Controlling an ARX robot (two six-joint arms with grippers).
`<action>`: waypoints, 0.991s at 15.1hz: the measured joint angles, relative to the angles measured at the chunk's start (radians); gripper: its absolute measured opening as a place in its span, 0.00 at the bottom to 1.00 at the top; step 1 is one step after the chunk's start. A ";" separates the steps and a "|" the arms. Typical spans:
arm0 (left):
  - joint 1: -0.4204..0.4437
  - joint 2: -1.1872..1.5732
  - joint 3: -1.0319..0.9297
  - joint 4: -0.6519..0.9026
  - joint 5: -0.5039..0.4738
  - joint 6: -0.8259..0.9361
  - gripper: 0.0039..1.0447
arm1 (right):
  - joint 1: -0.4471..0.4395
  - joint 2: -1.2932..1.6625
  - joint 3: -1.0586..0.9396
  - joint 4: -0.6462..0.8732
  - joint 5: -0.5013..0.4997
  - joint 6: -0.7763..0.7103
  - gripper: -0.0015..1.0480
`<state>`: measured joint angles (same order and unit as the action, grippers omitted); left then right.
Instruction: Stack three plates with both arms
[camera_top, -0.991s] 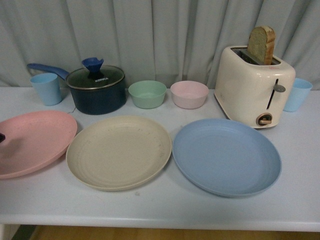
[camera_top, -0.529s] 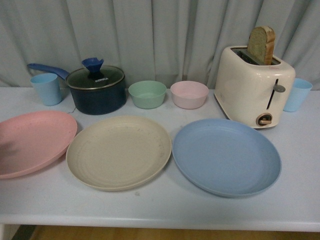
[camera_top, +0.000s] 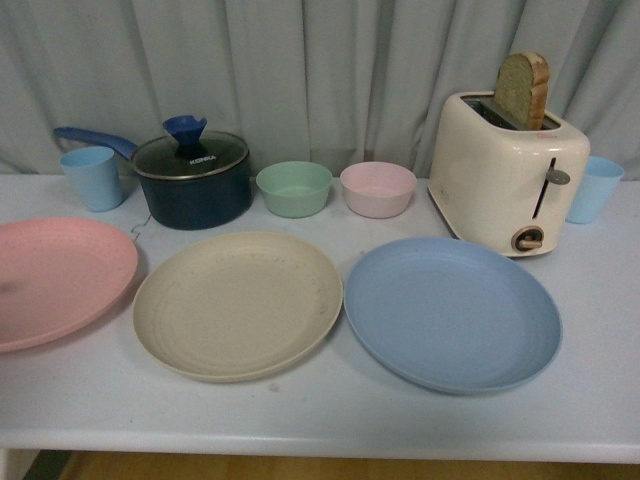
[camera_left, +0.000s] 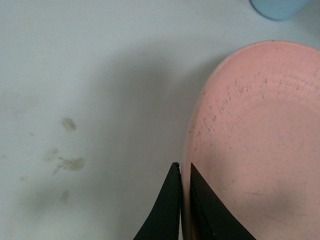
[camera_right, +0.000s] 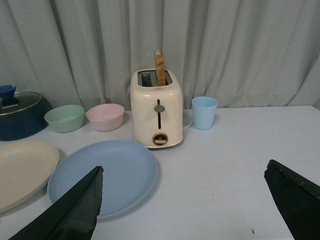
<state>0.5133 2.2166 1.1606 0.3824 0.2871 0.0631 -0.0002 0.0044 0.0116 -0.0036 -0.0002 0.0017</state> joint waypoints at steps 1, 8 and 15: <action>0.009 -0.064 -0.012 -0.020 -0.005 0.035 0.02 | 0.000 0.000 0.000 0.000 0.000 0.000 0.94; -0.164 -0.413 -0.188 -0.024 0.087 0.065 0.02 | 0.000 0.000 0.000 0.000 0.000 0.000 0.94; -0.515 -0.314 -0.200 0.040 -0.042 -0.087 0.02 | 0.000 0.000 0.000 0.000 0.000 0.000 0.94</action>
<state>-0.0013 1.9022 0.9604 0.4225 0.2455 -0.0242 -0.0002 0.0044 0.0116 -0.0040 0.0002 0.0021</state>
